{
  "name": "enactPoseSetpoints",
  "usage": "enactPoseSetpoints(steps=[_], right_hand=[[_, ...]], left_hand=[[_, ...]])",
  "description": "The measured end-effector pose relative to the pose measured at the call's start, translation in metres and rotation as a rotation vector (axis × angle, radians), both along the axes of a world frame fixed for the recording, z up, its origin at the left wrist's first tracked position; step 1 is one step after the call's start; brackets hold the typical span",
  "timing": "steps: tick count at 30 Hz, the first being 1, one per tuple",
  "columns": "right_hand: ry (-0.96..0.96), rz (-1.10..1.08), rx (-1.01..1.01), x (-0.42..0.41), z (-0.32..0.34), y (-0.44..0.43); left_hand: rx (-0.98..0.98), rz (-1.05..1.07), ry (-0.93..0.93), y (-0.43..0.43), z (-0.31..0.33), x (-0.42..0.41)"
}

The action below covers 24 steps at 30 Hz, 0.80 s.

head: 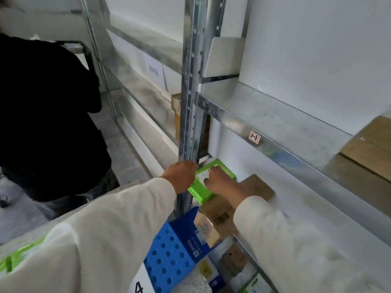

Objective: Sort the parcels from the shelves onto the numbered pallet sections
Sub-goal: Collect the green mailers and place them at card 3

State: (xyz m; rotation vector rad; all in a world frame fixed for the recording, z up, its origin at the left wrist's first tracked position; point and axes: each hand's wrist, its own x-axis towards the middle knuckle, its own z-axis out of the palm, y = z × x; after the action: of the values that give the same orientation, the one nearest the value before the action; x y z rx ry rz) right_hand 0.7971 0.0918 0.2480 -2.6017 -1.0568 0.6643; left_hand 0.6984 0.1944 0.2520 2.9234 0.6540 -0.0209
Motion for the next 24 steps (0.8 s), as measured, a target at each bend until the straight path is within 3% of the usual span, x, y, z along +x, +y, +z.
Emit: enactPoseSetpoints(steps=[5,9,15,21,24], right_hand=[[0.05,-0.051,-0.178,0.021,-0.015,0.019],[0.121,0.008,-0.385,0.035,-0.032,0.04],[0.151,-0.08,-0.513,0.054,-0.053,0.061],[0.305,-0.266,-0.474,0.059,-0.074,0.066],[0.543,-0.533,-0.408,0.06,-0.089,0.068]], left_hand=[[-0.045,-0.113,0.129,0.02,-0.038,0.044],[-0.128,-0.141,0.113,0.038,-0.066,0.073],[-0.187,-0.186,0.119,0.061,-0.107,0.098],[-0.545,0.039,0.063,0.06,-0.138,0.108],[-0.575,0.191,0.014,0.057,-0.143,0.116]])
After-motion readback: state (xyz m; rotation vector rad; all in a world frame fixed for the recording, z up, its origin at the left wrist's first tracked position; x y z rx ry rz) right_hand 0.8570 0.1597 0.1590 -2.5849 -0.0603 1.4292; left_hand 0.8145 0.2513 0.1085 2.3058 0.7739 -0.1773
